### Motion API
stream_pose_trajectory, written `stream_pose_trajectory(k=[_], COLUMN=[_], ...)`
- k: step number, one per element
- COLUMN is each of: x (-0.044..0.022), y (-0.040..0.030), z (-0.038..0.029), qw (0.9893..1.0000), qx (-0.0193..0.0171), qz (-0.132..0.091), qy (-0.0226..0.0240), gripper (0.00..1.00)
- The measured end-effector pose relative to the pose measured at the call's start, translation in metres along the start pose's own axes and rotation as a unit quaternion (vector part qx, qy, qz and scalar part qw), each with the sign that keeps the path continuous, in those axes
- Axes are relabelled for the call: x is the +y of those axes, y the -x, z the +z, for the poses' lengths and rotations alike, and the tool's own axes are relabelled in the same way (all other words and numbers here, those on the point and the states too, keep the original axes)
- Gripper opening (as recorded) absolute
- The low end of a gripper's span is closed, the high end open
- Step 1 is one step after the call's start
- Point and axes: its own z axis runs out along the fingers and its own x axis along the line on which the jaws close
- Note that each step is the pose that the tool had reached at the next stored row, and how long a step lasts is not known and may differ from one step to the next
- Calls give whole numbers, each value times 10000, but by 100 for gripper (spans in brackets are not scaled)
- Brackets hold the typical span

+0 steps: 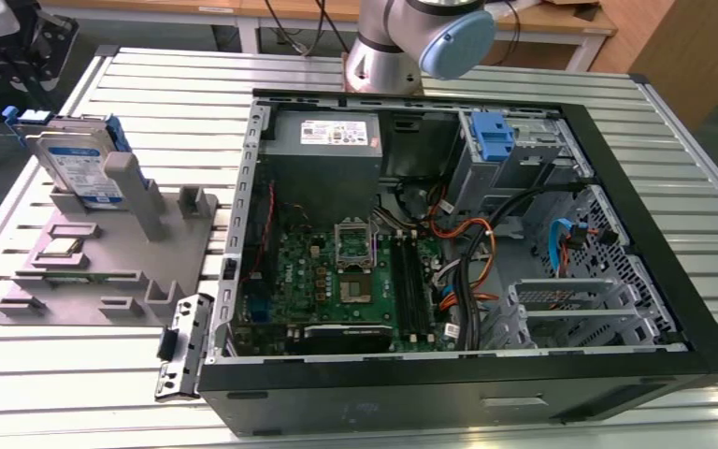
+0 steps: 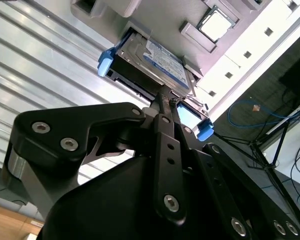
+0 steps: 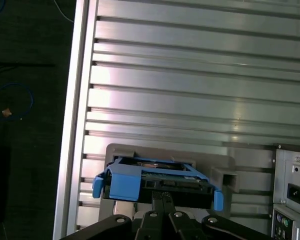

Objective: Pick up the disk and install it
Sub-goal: 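Pick up the disk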

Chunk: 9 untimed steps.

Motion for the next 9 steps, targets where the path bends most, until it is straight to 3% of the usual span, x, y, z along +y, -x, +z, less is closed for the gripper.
stream_pose_trajectory(k=[9], x=[0], y=[0], z=[0], qw=[9997], qx=[10], qz=[-234], qy=[8], gripper=[11])
